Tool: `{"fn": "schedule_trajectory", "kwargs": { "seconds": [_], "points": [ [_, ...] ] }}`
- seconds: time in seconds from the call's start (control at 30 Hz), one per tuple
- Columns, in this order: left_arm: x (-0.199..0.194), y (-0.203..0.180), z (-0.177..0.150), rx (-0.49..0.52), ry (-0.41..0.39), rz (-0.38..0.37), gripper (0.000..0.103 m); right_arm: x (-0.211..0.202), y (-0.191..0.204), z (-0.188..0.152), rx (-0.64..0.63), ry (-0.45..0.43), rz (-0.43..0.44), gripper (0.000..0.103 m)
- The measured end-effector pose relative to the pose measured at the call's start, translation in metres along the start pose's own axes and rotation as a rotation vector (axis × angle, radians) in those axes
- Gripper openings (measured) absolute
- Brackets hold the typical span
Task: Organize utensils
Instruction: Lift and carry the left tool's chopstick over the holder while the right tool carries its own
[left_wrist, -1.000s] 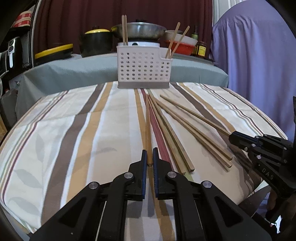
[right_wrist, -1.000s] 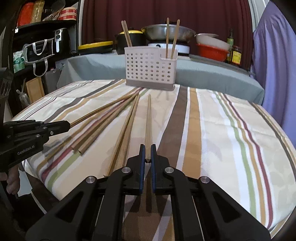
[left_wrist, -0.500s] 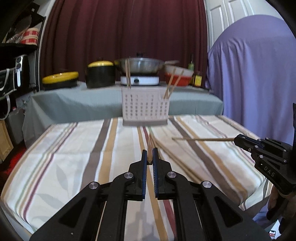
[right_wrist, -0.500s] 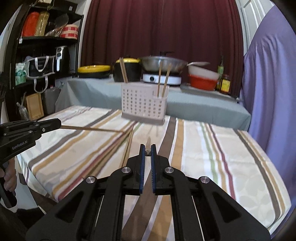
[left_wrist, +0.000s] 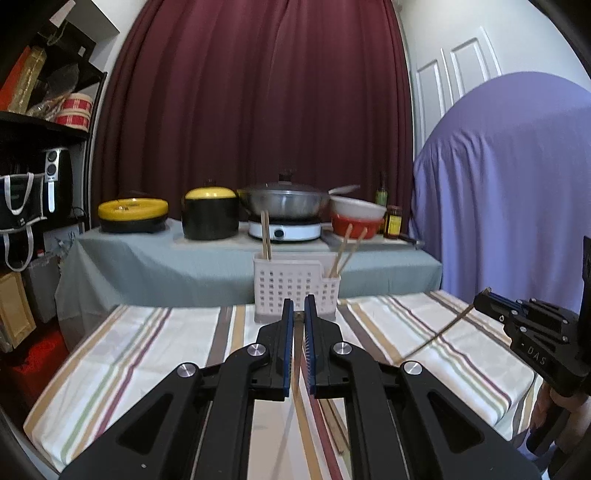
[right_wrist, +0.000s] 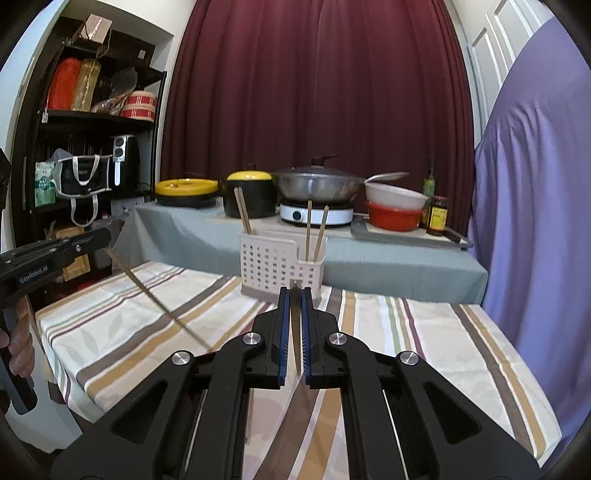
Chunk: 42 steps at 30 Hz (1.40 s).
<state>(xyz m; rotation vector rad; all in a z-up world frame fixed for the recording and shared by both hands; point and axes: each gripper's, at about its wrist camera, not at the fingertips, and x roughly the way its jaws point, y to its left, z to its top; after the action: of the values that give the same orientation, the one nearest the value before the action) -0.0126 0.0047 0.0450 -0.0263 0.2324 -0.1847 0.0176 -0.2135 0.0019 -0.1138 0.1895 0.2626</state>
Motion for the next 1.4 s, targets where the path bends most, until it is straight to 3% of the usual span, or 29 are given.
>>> {"fn": "schedule_trajectory", "kwargs": {
  "seconds": [0.3,0.9,1.4],
  "points": [
    [-0.019,0.003,0.024,0.0,-0.041,0.014,0.007,-0.009,0.001,0.017,-0.003,-0.031,0.001,0.006],
    [-0.024,0.013,0.051,-0.048,-0.011,0.002,0.007,-0.007,-0.002,0.047,0.001,-0.089,0.024,0.006],
    [0.009,0.03,0.105,-0.02,-0.119,0.019,0.007,0.035,-0.005,0.12,-0.025,-0.224,0.06,0.006]
  ]
}}
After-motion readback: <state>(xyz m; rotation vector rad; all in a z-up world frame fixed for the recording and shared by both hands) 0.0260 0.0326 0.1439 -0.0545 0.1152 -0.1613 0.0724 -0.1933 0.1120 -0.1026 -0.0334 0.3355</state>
